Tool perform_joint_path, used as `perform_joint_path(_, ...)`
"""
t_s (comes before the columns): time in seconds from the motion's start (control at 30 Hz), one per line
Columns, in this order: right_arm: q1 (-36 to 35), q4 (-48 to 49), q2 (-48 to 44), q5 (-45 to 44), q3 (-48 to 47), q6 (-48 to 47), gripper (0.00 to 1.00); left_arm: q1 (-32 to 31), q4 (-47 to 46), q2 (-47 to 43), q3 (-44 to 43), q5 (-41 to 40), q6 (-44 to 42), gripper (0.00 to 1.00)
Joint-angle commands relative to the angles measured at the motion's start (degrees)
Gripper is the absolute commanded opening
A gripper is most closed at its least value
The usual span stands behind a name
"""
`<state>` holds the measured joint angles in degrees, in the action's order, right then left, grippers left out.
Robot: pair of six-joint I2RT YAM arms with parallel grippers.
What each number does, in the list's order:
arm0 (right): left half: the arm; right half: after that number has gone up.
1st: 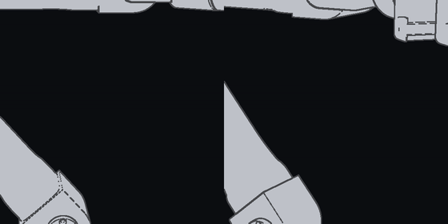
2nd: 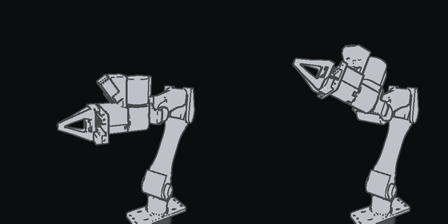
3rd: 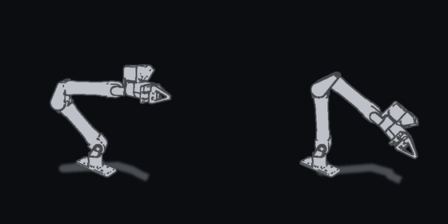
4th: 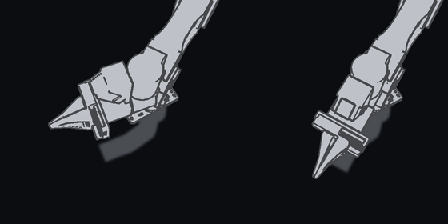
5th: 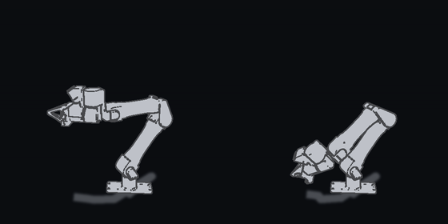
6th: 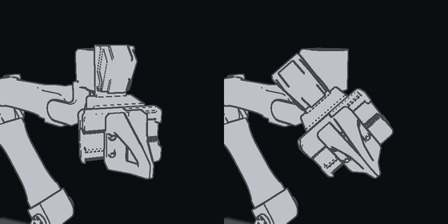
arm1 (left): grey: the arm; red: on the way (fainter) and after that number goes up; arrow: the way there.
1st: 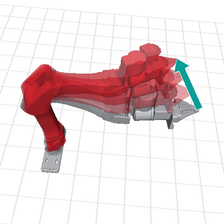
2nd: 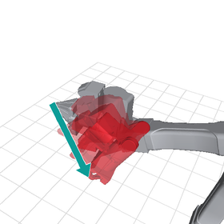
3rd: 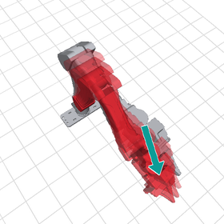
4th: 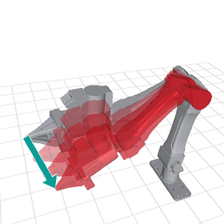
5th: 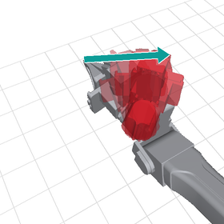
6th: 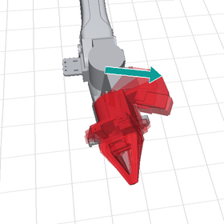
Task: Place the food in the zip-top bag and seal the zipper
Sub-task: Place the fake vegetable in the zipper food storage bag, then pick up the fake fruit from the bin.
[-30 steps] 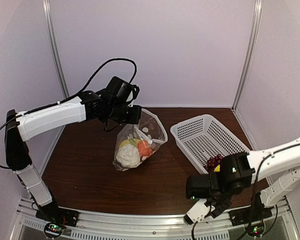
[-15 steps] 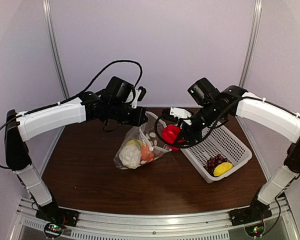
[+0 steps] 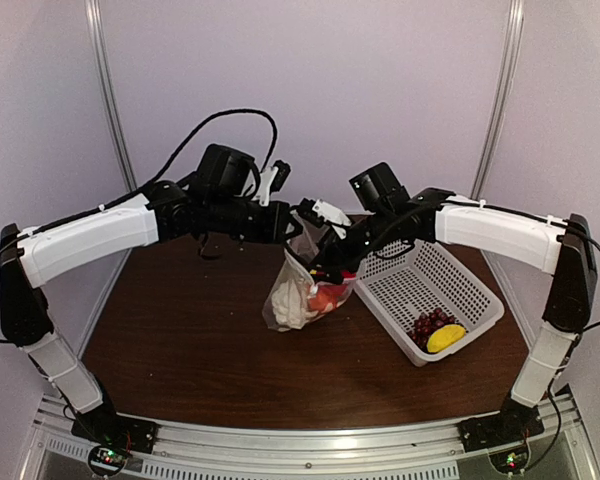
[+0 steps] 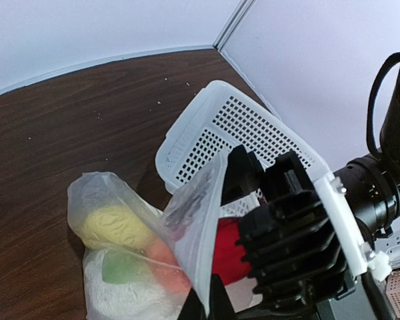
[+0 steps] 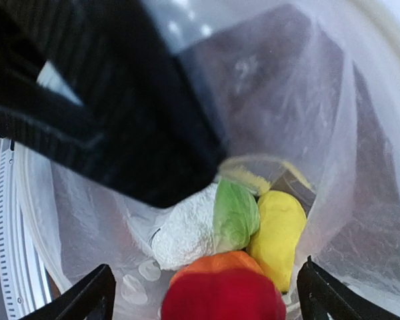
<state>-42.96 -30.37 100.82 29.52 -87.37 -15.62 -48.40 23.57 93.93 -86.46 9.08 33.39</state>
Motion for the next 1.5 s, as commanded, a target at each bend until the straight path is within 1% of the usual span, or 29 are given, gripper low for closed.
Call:
perform_joint_path(0.0, 0.4, 3.5, -3.9, -2.7, 0.6, 1.4, 0.96, 0.3, -5.1, -2.3, 0.8, -0.6, 1.3, 0.0)
perform_joint_path(0.2, 3.3, -1.6, -14.2, -3.0, 2.1, 0.2, 0.96, 0.4, -5.7, -1.8, 2.8, -2.6, 1.1, 0.0)
perform_joint_path(0.27, 5.3, -2.6, -18.7, -5.6, 4.6, -0.9, 0.95, 0.4, -5.7, -1.4, 3.3, -3.1, 0.7, 0.0)
perform_joint_path(0.33, 7.8, -5.1, -21.7, -9.7, 7.3, -4.0, 0.94, 0.4, -5.6, -1.1, 3.5, -3.3, 0.4, 0.0)
perform_joint_path(0.43, 12.7, -11.1, -24.3, -14.9, 11.3, -8.7, 0.88, 0.4, -5.5, -0.8, 4.0, -3.4, 0.0, 0.0)
perform_joint_path(0.53, 18.3, -17.0, -25.6, -14.6, 15.7, -13.2, 0.81, 0.4, -5.6, -0.8, 4.4, -3.5, -0.3, 0.0)
perform_joint_path(0.6, 20.7, -21.2, -25.9, -15.0, 18.4, -16.6, 0.76, 0.4, -5.9, -0.8, 4.7, -3.5, -0.4, 0.0)
perform_joint_path(0.73, 22.9, -28.6, -23.9, -17.8, 21.2, -21.7, 0.73, 0.4, -6.6, -0.4, 4.7, -3.1, -0.4, 0.0)
perform_joint_path(0.8, 23.4, -29.3, -23.2, -19.4, 22.8, -22.4, 0.72, 0.5, -6.7, -0.3, 4.5, -2.9, -0.4, 0.0)
perform_joint_path(0.9, 23.6, -30.2, -21.2, -20.7, 23.9, -22.8, 0.78, 0.4, -6.9, -0.1, 4.5, -2.5, -0.3, 0.0)
perform_joint_path(1.03, 23.6, -29.0, -17.2, -19.4, 24.8, -22.0, 0.86, 0.4, -7.3, -0.3, 5.1, -2.0, 0.2, 0.0)
perform_joint_path(1.17, 23.6, -28.8, -11.0, -15.1, 23.8, -21.3, 0.86, 0.4, -7.4, -0.6, 5.6, -1.9, 0.4, 0.0)
perform_joint_path(1.23, 23.7, -29.0, -7.9, -14.9, 23.1, -20.9, 0.86, 0.4, -7.2, -1.0, 5.7, -2.1, 0.3, 0.0)
perform_joint_path(1.33, 23.6, -31.9, -3.1, -14.3, 22.1, -21.7, 0.86, 0.4, -6.8, -1.5, 5.8, -2.9, -0.1, 0.0)
perform_joint_path(1.37, 23.6, -32.7, -1.9, -14.1, 21.9, -21.9, 0.84, 0.4, -6.7, -1.6, 5.8, -3.2, -0.1, 0.0)
perform_joint_path(1.4, 23.6, -32.9, -1.3, -14.0, 21.9, -21.9, 0.78, 0.4, -6.6, -1.7, 5.8, -3.4, -0.2, 0.0)
perform_joint_path(1.47, 23.9, -32.0, -1.2, -13.9, 21.4, -21.2, 0.54, 0.4, -6.7, -1.8, 5.9, -3.4, -0.3, 0.0)
